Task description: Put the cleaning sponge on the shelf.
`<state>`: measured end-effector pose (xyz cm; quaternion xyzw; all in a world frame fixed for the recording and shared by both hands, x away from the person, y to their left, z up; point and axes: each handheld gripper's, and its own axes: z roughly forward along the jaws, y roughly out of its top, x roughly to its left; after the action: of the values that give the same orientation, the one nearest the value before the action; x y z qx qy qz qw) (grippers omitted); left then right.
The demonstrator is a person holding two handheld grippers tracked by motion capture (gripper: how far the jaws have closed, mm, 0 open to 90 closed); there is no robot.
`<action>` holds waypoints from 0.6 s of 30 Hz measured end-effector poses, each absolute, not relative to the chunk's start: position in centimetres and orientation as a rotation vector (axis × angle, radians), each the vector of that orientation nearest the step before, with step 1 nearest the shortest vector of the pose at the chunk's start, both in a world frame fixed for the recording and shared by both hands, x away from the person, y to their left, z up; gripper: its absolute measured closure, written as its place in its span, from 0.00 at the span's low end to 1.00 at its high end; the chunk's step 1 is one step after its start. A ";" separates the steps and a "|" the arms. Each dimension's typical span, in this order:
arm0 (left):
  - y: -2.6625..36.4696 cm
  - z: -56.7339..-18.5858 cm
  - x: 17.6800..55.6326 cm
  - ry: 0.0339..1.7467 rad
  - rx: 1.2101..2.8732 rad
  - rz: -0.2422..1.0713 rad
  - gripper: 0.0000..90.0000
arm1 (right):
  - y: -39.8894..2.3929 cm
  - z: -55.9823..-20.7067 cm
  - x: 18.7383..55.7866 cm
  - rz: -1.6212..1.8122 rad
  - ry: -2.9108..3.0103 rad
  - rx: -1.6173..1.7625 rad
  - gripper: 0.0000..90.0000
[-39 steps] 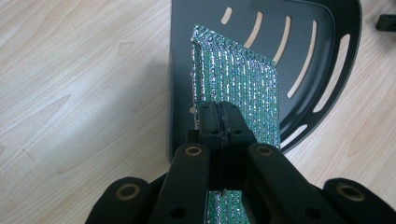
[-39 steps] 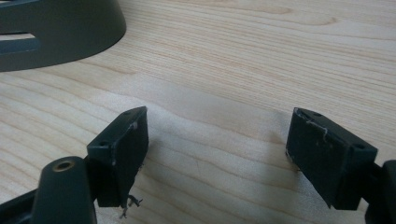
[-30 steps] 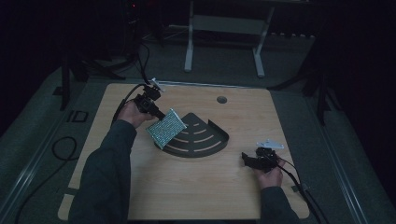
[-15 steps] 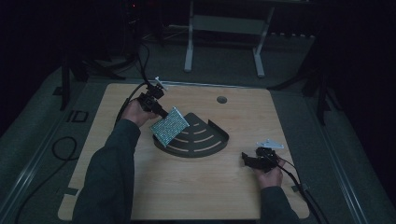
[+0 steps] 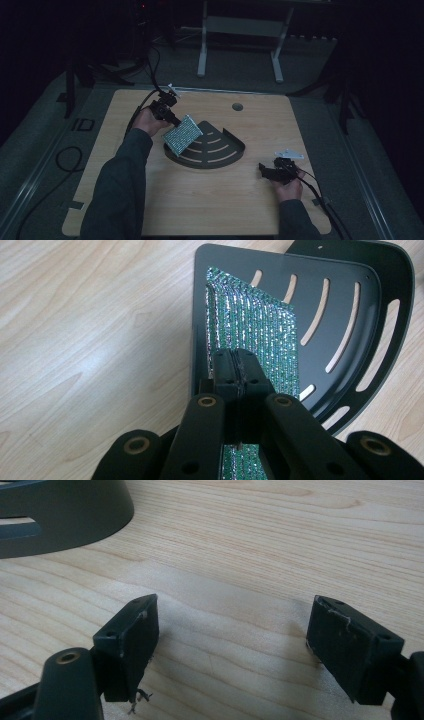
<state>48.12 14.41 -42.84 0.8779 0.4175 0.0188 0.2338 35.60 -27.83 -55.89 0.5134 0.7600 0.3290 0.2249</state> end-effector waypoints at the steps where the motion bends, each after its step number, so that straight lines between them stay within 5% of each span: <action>1: 14.3 -43.0 48.2 1.146 2.411 0.054 1.00 | -27.8 -55.9 35.6 0.908 2.097 1.416 0.23; 18: 13.2 -44.7 48.9 1.149 2.444 0.067 1.00 | -27.8 -55.9 35.6 0.908 2.097 1.416 0.23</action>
<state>48.87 13.16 -44.72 0.8828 0.4153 0.0242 0.2184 35.60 -27.83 -55.90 0.5133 0.7600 0.3292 0.2248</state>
